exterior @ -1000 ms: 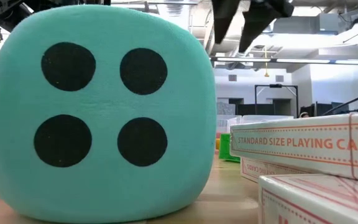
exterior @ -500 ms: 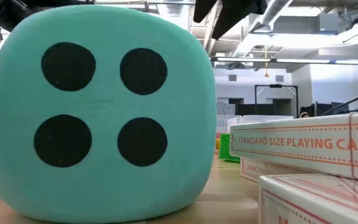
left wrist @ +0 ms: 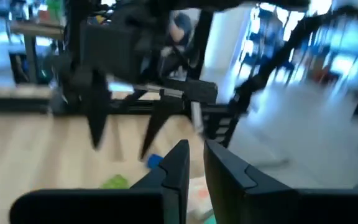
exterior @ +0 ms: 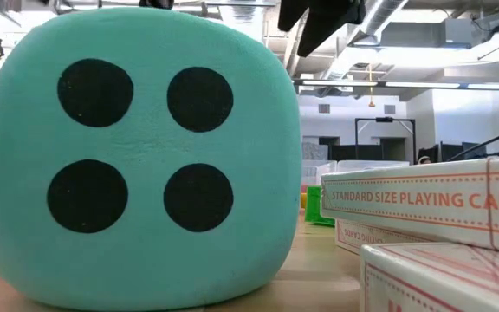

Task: Pick & Place Toys
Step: Put the big yellow 1-stud game piece into the white bin

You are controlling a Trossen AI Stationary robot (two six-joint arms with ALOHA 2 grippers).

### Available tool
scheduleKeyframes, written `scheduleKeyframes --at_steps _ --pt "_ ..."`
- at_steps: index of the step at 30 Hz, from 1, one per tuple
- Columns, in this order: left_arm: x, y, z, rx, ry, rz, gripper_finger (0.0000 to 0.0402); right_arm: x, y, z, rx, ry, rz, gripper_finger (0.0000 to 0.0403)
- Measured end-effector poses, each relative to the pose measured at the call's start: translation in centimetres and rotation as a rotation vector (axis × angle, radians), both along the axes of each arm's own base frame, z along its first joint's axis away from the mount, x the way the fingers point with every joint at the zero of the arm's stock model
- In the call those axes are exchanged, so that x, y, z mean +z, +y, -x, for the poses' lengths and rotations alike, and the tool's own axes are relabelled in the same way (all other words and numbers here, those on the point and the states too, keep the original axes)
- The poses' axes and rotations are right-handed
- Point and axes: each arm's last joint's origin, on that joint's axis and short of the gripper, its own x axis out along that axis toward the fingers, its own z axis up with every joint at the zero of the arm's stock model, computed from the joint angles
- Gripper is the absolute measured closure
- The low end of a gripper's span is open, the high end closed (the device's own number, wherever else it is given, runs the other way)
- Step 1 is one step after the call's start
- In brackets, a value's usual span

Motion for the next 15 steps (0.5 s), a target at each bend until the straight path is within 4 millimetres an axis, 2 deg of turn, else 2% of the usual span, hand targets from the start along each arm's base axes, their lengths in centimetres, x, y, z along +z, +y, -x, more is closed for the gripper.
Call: scheduleKeyframes --at_steps 4,6,10,15 --pt "0.8 0.3 0.1 -0.044 0.201 -0.296 0.0341 0.1 0.0 0.0 -0.088 -0.009 -0.064 0.0154" --pt "0.7 0.7 0.5 -0.061 0.325 -0.36 0.0326 0.1 0.0 0.0 -0.16 -0.027 -0.096 0.0154" --pt "0.3 1.2 2.0 -0.087 0.505 -0.33 0.0286 0.3 -0.2 -0.6 -0.246 -0.088 -0.149 0.0154" --pt "-0.6 1.1 3.4 -0.201 0.652 -0.251 0.021 0.6 -0.2 -1.3 -0.319 -0.165 -0.217 0.0154"
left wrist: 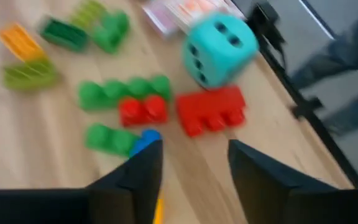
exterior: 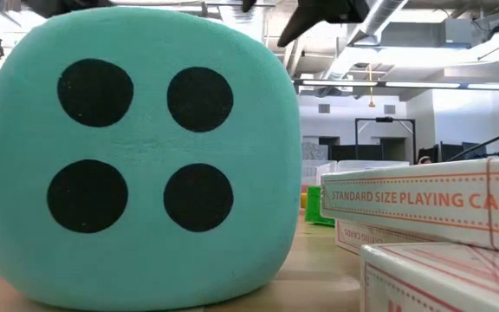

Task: Pick & Place Toys
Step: Put the big yellow 1-stud game piece into the white bin

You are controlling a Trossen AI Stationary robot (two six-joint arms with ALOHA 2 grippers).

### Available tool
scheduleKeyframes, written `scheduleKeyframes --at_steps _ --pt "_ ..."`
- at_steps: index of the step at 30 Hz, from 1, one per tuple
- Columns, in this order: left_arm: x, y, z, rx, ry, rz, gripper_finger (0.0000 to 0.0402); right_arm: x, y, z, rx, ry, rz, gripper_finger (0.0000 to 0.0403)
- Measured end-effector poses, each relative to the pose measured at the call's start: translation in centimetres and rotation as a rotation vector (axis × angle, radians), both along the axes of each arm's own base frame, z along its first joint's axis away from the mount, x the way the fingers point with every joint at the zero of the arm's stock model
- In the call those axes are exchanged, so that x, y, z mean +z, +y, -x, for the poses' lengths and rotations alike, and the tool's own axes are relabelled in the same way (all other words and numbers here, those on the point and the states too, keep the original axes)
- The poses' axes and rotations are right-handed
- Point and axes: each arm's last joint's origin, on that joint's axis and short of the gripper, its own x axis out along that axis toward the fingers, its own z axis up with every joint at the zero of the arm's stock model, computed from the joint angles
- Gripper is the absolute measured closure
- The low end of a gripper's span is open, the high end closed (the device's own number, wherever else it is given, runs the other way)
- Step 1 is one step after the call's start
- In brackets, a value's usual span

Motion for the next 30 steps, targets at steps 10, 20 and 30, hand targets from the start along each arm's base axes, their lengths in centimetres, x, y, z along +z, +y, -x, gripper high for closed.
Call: scheduleKeyframes --at_steps 10,20,30 --pt "-1.6 -0.1 -0.4 -0.066 0.088 -0.097 0.0083 0.1 -0.2 -0.3 0.022 -0.027 0.035 0.0154" --pt "-6.3 -0.5 -3.7 -0.02 0.247 -0.227 0.0068 0.2 -0.2 -0.3 -0.018 -0.052 0.086 0.0154" --pt "-8.9 -1.0 -4.6 -0.061 0.368 -0.197 0.0069 0.2 0.5 -0.1 -0.001 -0.053 0.088 0.0154"
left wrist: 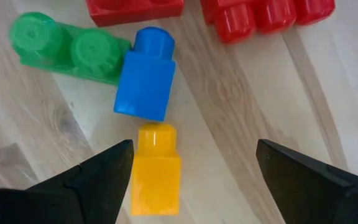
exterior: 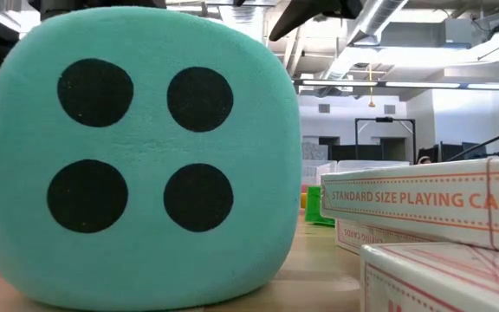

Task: Pick & Place Toys
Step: Put the big yellow 1-stud game piece into the white bin

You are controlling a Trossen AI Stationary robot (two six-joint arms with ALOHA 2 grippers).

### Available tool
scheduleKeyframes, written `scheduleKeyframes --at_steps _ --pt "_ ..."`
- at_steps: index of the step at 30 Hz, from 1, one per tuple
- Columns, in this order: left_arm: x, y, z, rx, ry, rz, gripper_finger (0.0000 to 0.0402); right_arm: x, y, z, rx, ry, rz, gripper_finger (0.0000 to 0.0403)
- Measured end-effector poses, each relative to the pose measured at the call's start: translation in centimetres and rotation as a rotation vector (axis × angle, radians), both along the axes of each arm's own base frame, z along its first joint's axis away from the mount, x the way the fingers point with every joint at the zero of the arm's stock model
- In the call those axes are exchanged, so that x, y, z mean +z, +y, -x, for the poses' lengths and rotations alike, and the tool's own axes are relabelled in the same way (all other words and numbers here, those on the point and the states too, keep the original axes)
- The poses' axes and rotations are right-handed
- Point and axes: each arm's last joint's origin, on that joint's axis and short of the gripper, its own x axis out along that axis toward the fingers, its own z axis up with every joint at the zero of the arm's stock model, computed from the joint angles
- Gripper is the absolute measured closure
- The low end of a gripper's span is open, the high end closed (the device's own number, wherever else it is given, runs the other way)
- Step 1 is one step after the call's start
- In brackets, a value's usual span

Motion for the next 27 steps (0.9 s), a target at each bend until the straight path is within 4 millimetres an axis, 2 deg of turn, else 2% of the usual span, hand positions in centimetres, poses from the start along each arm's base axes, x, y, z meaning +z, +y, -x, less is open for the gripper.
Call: scheduleKeyframes --at_steps 9,17,22,27 --pt "-1.0 -0.1 -0.6 0.007 -0.011 -0.002 0.007 0.0 0.0 0.0 -0.001 0.0 -0.001 0.0154" --pt "-4.2 0.6 1.9 0.065 0.079 -0.047 0.007 0.0 0.5 0.2 0.017 0.002 0.003 0.0154" --pt "-5.0 0.8 2.7 0.069 0.101 -0.067 0.007 0.0 0.5 0.2 0.019 0.006 0.006 0.0154" --pt "-4.8 0.8 2.6 0.097 0.082 -0.059 0.0082 0.0 0.4 0.2 0.018 0.006 0.006 0.0154"
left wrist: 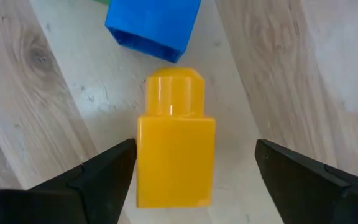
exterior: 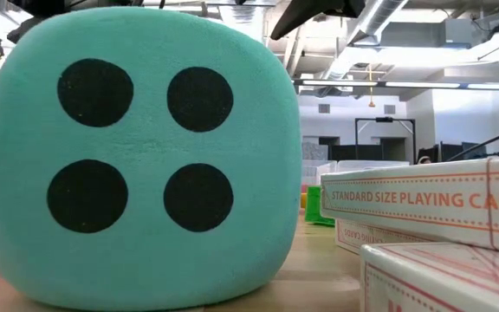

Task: Pick & Place Toys
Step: Put the big yellow 1-stud game piece into the white bin

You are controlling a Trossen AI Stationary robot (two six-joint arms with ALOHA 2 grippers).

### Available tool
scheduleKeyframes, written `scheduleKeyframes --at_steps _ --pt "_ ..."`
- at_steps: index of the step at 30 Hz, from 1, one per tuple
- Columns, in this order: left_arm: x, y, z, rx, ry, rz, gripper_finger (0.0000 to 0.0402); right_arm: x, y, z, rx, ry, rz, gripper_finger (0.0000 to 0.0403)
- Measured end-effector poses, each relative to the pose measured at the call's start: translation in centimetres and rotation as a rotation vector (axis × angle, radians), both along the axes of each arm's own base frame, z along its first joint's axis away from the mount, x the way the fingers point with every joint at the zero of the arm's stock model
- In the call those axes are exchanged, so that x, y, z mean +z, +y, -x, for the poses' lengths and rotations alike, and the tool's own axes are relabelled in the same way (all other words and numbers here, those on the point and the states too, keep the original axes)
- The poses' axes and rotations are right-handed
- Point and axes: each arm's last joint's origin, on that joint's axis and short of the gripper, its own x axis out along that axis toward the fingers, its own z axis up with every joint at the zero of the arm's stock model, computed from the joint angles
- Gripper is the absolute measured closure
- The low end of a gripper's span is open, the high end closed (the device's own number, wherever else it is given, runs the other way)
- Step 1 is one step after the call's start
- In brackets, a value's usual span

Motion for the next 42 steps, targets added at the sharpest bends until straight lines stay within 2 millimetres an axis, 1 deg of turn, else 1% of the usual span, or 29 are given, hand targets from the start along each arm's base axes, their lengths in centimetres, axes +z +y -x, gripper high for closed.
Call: scheduleKeyframes --at_steps 3,5,12,17,20,22,26,29,35,39,42 --pt "0.4 0.1 0.1 0.007 -0.028 -0.018 0.011 0.0 0.0 0.0 0.001 0.0 0.0 0.0154" --pt "0.6 0.3 0.4 0.016 -0.028 -0.045 0.0139 0.0 0.0 0.0 0.0 0.0 0.0 0.0154" --pt "1.5 0.3 0.5 0.029 -0.07 -0.04 0.0278 0.0 -0.1 0.0 -0.003 0.0 0.002 0.0154" --pt "2.3 0.3 0.6 0.045 -0.111 -0.023 0.0281 0.0 -0.1 0.0 -0.006 -0.002 0.007 0.0154" --pt "3.2 0.4 0.8 0.047 -0.156 -0.014 0.0281 0.0 -0.1 0.0 -0.015 -0.006 0.021 0.0154" --pt "4.0 0.5 1.0 0.057 -0.202 -0.025 0.0281 0.0 -0.2 0.0 -0.024 -0.012 0.036 0.0154" --pt "6.3 1.2 1.9 0.108 -0.337 -0.085 0.0281 0.0 -0.2 -0.1 -0.036 -0.019 0.057 0.0154" --pt "8.3 2.4 2.8 0.241 -0.461 -0.144 0.0281 0.0 -0.3 -0.1 -0.027 -0.021 0.073 0.0154" --pt "11.7 5.8 5.0 0.6 -0.692 -0.268 0.0281 0.0 -0.3 -0.1 -0.022 -0.019 0.078 0.0154" --pt "13.0 8.0 5.9 0.798 -0.794 -0.374 0.0281 0.1 -0.5 -0.2 -0.011 -0.02 0.087 0.0154" --pt "13.4 9.7 6.1 0.916 -0.823 -0.423 0.0281 0.1 -0.8 -0.4 -0.014 -0.022 0.088 0.0154"
